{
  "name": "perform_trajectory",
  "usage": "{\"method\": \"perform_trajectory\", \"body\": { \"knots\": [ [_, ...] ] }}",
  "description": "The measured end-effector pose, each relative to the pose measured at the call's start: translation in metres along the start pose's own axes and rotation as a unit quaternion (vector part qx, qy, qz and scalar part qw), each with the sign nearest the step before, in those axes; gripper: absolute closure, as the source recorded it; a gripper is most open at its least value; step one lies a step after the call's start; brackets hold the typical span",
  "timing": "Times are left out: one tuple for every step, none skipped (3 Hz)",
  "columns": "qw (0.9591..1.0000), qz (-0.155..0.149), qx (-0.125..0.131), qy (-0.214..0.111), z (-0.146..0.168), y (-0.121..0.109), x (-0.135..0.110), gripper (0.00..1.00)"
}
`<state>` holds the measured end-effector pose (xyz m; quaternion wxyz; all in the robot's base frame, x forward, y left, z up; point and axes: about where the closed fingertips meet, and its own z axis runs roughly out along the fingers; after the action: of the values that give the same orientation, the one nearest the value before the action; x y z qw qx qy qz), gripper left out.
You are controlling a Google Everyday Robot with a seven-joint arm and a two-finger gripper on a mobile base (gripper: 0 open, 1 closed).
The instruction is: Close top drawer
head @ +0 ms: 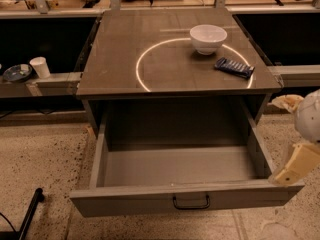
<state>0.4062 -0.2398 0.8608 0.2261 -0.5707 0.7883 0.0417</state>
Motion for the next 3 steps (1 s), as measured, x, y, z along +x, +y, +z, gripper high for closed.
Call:
{"method": "perform_trajectory", "body": {
  "knots": [
    [0.9979, 0.005, -0.013, -0.064, 0.040, 0.015, 0.019, 0.18],
    [0.9969, -0.001, -0.018, -0.077, 0.060, 0.023, 0.021, 0.41],
    [0.9969, -0.001, -0.018, -0.076, 0.060, 0.023, 0.022, 0.65]
  ]
}}
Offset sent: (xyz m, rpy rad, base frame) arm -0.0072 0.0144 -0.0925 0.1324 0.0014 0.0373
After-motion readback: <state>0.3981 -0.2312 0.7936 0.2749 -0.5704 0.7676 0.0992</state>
